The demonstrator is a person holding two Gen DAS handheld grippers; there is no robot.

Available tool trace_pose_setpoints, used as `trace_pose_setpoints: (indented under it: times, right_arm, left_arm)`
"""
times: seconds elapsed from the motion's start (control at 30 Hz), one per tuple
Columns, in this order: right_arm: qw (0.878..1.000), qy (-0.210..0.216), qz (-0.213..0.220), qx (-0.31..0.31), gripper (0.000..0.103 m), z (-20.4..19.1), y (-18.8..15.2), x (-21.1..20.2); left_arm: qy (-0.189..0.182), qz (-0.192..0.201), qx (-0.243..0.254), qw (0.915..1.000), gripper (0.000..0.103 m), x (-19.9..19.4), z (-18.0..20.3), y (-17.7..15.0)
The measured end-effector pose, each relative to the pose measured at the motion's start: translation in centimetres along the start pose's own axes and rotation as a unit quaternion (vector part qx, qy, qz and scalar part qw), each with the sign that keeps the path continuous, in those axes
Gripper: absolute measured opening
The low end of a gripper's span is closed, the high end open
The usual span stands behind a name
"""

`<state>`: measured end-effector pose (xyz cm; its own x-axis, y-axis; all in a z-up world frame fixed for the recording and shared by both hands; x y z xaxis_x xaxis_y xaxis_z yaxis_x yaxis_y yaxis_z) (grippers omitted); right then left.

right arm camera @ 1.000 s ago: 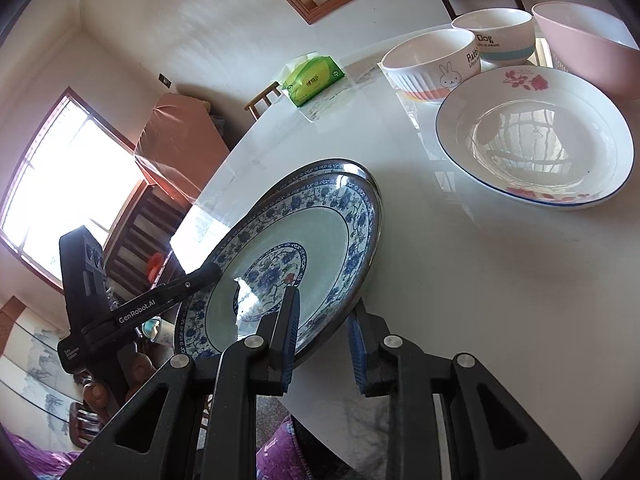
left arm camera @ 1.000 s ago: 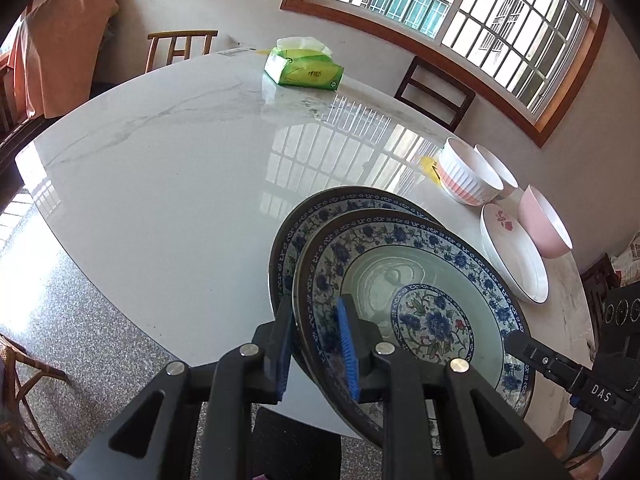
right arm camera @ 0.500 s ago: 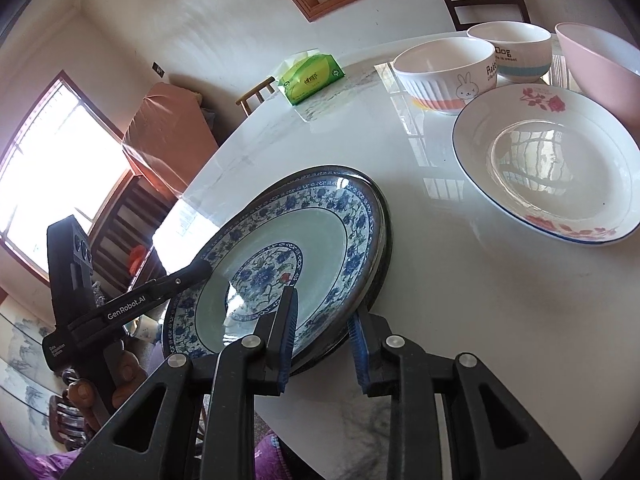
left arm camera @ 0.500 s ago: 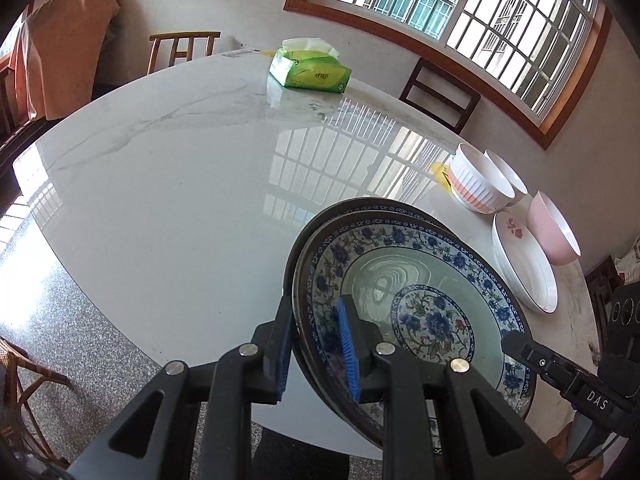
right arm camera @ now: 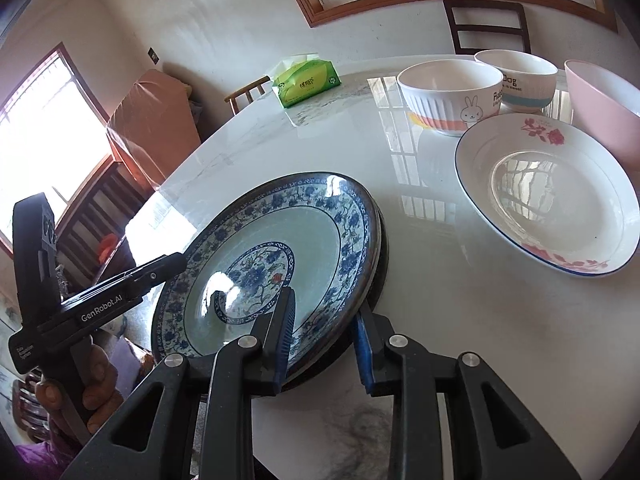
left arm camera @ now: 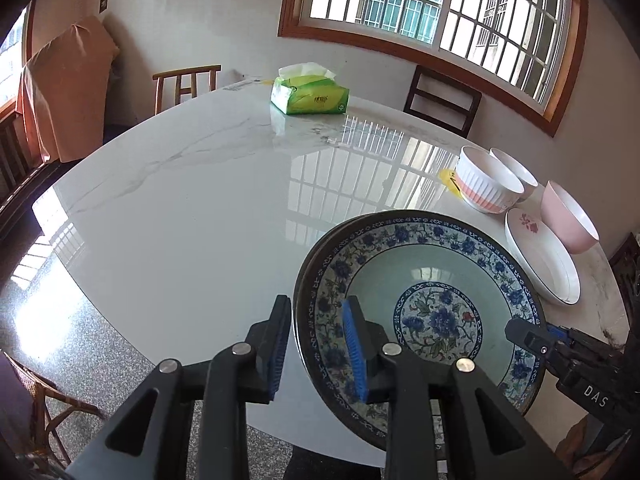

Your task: Organize plates and bowls

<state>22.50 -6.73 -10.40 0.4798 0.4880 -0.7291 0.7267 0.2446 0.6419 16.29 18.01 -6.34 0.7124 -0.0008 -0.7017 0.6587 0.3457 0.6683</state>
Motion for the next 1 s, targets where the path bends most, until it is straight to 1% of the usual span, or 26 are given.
trace_pose_setpoints:
  times: [0.1,0.13,0.17,0.23,0.3,0.37,0.43,0.57,0.63,0.7,0.77,0.83,0.9,1.0]
  right_arm:
    - [0.999,-0.031,0.018,-0.023,0.028,-0.2,0.3,0.0]
    - [0.999,-0.039,0.023,-0.03,0.032,-0.3,0.4,0.0]
    - [0.998,-0.047,0.025,-0.034,0.04,-0.3,0.5,0.1]
    - [0.997,-0.057,0.026,-0.039,0.05,-0.2,0.4,0.5]
    - [0.997,-0.065,0.029,-0.039,0.052,0.2,0.3,0.7]
    - [0.997,-0.059,0.023,-0.036,0.053,0.2,0.5,1.1]
    - [0.996,-0.069,0.033,-0.042,0.055,0.1,0.6,0.9]
    - [0.993,-0.085,0.063,-0.051,0.066,0.2,0.8,-0.3]
    - [0.993,-0.079,0.082,-0.034,0.066,0.9,1.0,-1.3]
    - [0.992,-0.068,0.107,-0.01,0.066,2.2,1.0,-2.8]
    - [0.989,-0.074,0.125,0.008,0.066,3.8,0.9,-4.3]
    - [0.987,-0.088,0.133,0.025,0.066,5.8,0.7,-5.3]
    - [0.985,-0.102,0.135,0.044,0.067,8.1,0.5,-6.1]
    - [0.979,-0.136,0.131,0.077,0.067,12.1,0.0,-6.6]
  left_arm:
    - [0.005,0.01,0.008,0.9999,0.03,-0.5,0.2,0.0]
    - [0.007,0.011,0.011,0.9999,0.032,-0.6,0.3,-0.1]
    - [0.007,0.012,0.014,0.9998,0.032,-0.6,0.4,-0.1]
    - [0.009,0.012,0.02,0.9997,0.032,-0.7,0.6,-0.3]
    - [0.011,0.009,0.026,0.9996,0.032,-0.5,0.9,-0.4]
    - [0.008,0.005,0.026,0.9996,0.032,-0.5,1.1,-0.6]
    - [0.005,0.002,0.025,0.9997,0.032,-0.5,1.2,-0.8]
    - [0.001,0.004,0.028,0.9996,0.032,-1.1,1.5,-0.8]
    - [-0.007,0.008,0.035,0.9993,0.032,-1.6,2.1,-0.7]
    - [-0.019,0.013,0.048,0.9986,0.032,-2.1,3.1,-0.6]
    - [-0.041,0.011,0.059,0.9973,0.032,-2.4,4.4,-0.7]
    - [-0.079,0.003,0.059,0.9952,0.032,-2.4,5.8,-0.7]
    - [-0.122,-0.003,0.058,0.9908,0.032,-2.3,7.6,-0.7]
    - [-0.171,-0.006,0.066,0.9831,0.032,-2.2,11.0,-0.2]
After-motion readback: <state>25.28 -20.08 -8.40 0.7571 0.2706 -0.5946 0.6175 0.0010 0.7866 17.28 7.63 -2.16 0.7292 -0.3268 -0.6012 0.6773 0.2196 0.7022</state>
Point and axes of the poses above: each gripper's, at about its wrist camera, not at the fingertips, and x roughly the way its jaws point, z to its right, y to its top, the point moved 6 cm from there along x, roughly the way its jaws point, and after that the axes turned 8 degrees about -y, right-handed, at the moved point
